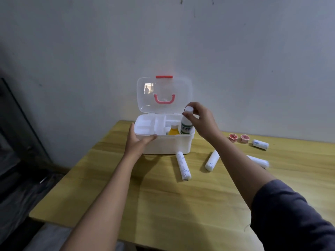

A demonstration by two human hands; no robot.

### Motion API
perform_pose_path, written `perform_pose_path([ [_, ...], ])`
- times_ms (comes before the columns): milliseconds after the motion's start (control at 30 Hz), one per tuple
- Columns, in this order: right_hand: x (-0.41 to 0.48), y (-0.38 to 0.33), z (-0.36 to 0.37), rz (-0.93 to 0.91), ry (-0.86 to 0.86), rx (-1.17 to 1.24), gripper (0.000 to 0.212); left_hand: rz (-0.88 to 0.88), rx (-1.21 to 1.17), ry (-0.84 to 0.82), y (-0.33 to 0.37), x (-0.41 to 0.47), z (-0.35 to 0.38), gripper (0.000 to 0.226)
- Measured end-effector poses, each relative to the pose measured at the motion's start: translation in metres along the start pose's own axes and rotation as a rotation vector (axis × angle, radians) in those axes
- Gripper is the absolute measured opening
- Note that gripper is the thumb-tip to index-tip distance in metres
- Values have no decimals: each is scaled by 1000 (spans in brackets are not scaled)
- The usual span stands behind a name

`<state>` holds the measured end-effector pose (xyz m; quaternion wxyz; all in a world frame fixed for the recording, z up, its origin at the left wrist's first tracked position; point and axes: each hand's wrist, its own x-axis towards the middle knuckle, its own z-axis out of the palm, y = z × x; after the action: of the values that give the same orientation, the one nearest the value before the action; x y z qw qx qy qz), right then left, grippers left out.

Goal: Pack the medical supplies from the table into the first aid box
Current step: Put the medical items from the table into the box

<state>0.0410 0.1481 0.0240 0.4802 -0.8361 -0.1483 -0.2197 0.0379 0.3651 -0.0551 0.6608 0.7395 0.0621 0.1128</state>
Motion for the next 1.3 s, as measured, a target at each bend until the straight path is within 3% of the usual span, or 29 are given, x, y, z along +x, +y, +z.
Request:
perform_pose_path([
  [333, -4, 16, 14, 75, -189, -168, 25, 4, 15, -5, 3, 1, -3, 107],
  [533, -3, 18, 9, 94, -167, -200, 28, -11, 28, -15, 1, 2, -5, 120],
  [933, -19, 14, 12, 123, -136, -234, 47, 29, 9, 4, -5, 6, -4, 111],
  [1100, -70, 34, 1, 332, 98, -225, 46, 40, 3, 16, -8, 10, -2, 107],
  [1233, -106, 52, 5, 559, -60, -336, 78, 33, 15, 5, -7, 10, -2, 112],
  [1300, -115, 54, 11, 571, -125, -396, 88, 34, 27, -2, -6, 8, -2, 115],
])
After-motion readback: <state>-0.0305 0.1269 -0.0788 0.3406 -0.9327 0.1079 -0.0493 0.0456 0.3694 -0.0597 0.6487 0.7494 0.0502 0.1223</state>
